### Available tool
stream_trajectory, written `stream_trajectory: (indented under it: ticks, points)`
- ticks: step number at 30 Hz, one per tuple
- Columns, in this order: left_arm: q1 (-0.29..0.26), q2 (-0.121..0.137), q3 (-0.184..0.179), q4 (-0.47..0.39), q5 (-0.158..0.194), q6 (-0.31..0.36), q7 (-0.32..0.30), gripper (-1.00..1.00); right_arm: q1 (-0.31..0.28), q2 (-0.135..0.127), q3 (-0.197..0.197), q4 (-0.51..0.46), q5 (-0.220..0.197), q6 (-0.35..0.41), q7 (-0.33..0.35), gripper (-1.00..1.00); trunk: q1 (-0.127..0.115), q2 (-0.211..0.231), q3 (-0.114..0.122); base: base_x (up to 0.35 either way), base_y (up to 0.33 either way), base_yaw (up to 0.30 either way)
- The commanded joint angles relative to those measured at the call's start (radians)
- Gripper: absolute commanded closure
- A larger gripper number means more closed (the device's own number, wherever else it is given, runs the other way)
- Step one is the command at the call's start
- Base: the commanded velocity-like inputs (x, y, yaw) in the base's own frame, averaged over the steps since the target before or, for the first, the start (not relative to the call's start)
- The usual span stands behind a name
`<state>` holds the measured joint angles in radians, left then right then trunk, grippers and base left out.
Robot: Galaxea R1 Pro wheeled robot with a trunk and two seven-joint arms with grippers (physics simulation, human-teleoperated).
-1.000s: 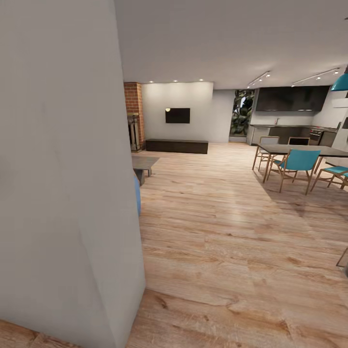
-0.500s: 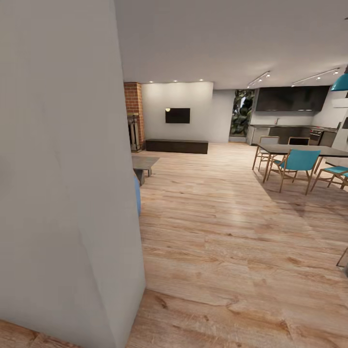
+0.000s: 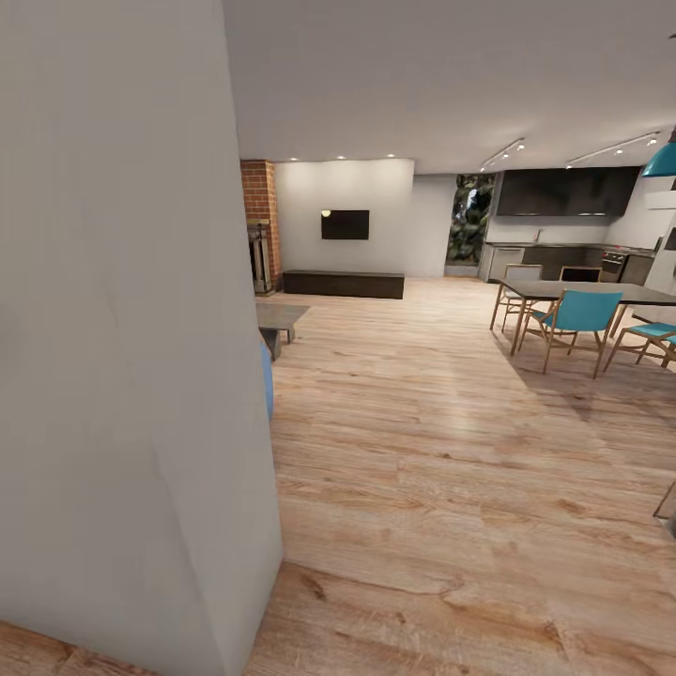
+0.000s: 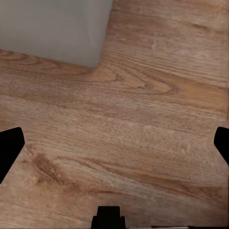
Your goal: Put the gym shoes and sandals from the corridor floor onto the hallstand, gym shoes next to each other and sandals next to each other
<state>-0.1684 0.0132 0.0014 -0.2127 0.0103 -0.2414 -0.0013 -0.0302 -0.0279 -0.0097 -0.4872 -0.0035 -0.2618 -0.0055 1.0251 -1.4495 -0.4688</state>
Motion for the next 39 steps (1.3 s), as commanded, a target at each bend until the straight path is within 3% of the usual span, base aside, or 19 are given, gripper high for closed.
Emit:
stream_trajectory:
  ticks: [1, 10, 16, 24, 39]
  points:
    - [-0.008, 0.000, 0.000, -0.004, 0.002, -0.004, 0.000, -1.00, 0.000, 0.000, -0.001, -0.009, -0.001, -0.003, -0.001, -1.00, 0.000, -0.001, -0.001, 0.000, 0.000, 0.000]
    - [-0.029, 0.002, -0.002, -0.057, 0.004, -0.005, -0.011, -1.00, 0.000, -0.008, 0.000, -0.040, 0.004, -0.006, 0.001, -1.00, 0.000, -0.001, -0.001, 0.000, 0.000, 0.000]
    - [-0.027, 0.009, 0.000, -0.064, 0.003, -0.006, -0.012, -1.00, 0.000, -0.026, 0.002, -0.040, 0.005, -0.007, 0.002, -1.00, 0.000, -0.001, -0.001, 0.000, 0.000, 0.000]
    - [-0.028, 0.011, 0.000, -0.065, 0.002, -0.006, -0.012, -1.00, 0.000, -0.030, 0.002, -0.041, 0.005, -0.007, 0.002, -1.00, 0.000, -0.001, -0.001, -0.020, 0.000, 0.000]
    - [-0.028, 0.016, 0.000, -0.065, 0.003, -0.006, -0.012, -1.00, 0.000, -0.029, 0.002, -0.041, 0.005, -0.007, 0.001, -1.00, 0.000, -0.001, -0.001, -0.202, 0.116, -0.008]
